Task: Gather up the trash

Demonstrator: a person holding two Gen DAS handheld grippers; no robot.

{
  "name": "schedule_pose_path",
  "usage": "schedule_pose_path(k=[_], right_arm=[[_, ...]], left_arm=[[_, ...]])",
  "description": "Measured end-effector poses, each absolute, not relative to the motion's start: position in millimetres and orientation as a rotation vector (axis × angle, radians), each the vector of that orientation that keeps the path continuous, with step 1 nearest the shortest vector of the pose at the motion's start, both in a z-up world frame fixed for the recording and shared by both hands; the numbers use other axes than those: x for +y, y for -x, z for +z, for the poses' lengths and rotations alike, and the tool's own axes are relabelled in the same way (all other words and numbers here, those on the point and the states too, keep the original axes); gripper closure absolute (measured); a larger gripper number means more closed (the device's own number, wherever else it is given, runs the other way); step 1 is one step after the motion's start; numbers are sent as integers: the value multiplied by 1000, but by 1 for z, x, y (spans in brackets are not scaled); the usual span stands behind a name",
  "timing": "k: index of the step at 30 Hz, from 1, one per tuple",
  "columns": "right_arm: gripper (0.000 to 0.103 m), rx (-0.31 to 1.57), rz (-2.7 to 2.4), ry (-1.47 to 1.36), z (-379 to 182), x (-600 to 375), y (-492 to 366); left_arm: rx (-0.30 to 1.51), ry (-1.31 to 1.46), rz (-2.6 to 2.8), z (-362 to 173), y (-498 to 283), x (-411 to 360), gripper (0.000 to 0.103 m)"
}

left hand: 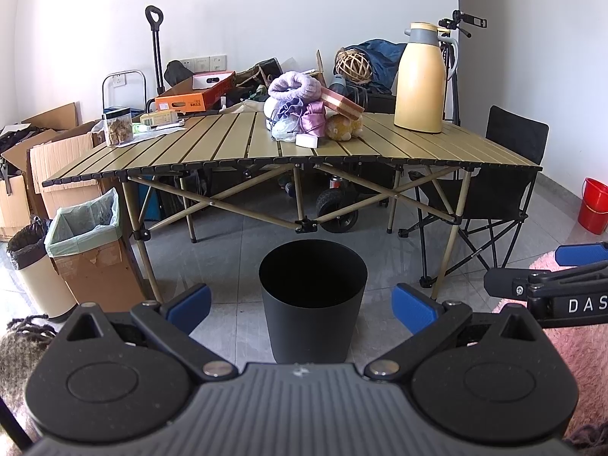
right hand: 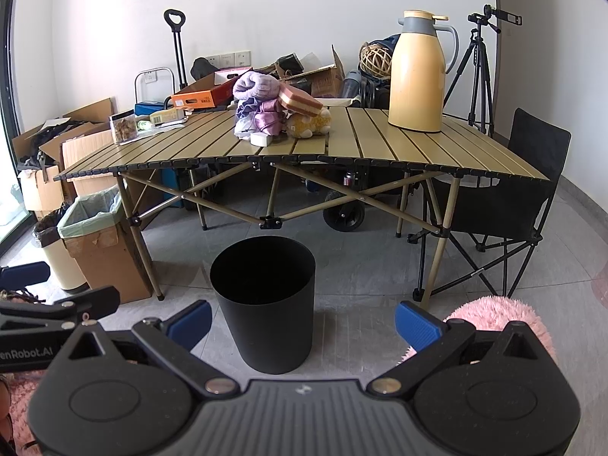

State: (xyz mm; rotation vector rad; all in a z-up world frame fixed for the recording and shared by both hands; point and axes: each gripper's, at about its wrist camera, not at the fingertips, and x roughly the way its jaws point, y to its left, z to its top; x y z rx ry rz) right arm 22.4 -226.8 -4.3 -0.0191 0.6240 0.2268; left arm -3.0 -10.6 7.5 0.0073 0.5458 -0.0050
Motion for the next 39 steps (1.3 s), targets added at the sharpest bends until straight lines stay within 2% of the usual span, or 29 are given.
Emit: schedule_pose_path(k=[39], right_arm=[[0, 597, 215, 7, -6, -227, -27]], left_arm=[[531, -19, 11, 10, -4, -10, 0]])
